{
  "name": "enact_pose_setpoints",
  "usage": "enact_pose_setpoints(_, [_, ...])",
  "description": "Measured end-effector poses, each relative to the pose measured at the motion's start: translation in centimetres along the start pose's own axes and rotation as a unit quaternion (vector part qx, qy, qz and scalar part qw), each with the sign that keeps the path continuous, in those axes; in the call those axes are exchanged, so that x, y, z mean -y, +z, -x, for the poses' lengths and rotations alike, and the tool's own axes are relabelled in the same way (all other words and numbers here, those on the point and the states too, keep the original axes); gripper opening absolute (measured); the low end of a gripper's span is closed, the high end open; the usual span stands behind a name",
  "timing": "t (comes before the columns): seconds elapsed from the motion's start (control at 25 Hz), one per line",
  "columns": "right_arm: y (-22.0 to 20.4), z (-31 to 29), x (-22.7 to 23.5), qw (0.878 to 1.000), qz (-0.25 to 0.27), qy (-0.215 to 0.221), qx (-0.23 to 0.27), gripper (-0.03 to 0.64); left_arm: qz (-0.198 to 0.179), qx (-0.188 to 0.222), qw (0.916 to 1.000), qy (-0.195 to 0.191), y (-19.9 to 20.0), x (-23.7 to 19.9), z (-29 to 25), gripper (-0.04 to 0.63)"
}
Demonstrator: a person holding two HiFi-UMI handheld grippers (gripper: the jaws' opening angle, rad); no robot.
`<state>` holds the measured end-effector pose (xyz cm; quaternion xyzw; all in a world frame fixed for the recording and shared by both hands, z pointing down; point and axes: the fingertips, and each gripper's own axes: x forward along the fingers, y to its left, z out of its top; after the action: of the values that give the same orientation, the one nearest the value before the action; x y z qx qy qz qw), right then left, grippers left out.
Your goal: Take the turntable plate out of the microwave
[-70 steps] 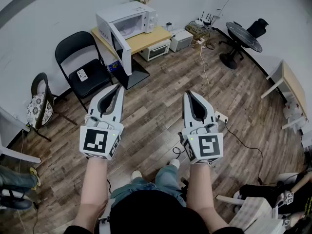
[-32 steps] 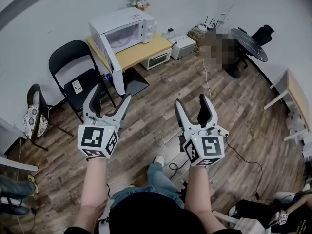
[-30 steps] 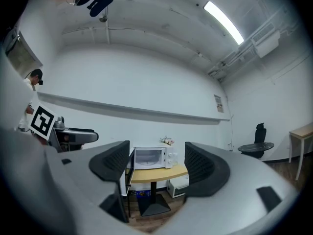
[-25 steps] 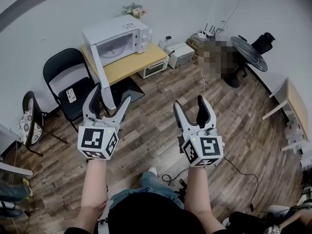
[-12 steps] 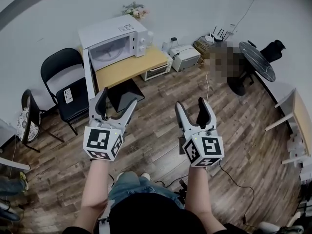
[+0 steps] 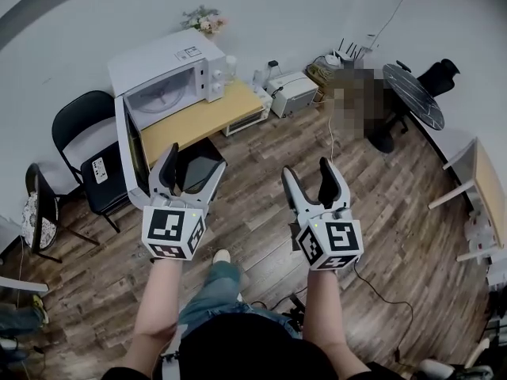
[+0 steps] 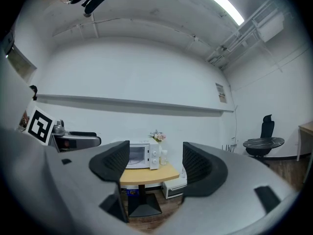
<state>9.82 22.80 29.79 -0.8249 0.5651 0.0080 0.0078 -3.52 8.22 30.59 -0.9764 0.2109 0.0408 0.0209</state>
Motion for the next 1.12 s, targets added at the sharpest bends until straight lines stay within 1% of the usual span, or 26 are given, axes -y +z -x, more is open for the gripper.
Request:
enact_pose_setpoints(0.24, [0.5,-5.9,3.1,1.0,0.007,-0.008,-0.002,0.347,0.02,-0.004,0.9998,-0.008,-1.3,-1.5,-6.8,0.4])
enact_pose_setpoints(0.48, [0.7,-12.0,4.8,1.0,0.018,-0.011,-0.006,0.347,0.036,-0.004,0.9993,-0.002,-2.3,-4.8,-12.7,0.4])
enact_pose_setpoints(0.8, [0.5,-19.6,4.5,1.0,0.023,0.003,-0.003,0.347,0.044,-0.014,0.9984,0.033,-3.7,-11.3,-17.0,0.4])
enact_pose_setpoints(0.96, [-0.2,-23.1,3.5,0.999,0.018,0.026,-0.01,0.347,0.046,-0.013,0.9972,0.058,-4.0,-14.3,-18.1,0.4])
enact_pose_setpoints(1.12, [-1.2,-26.1,2.5,0.998,0.006,0.054,-0.022,0.347,0.051,-0.025,0.995,0.082,-5.1,-16.7,-18.6,0.4])
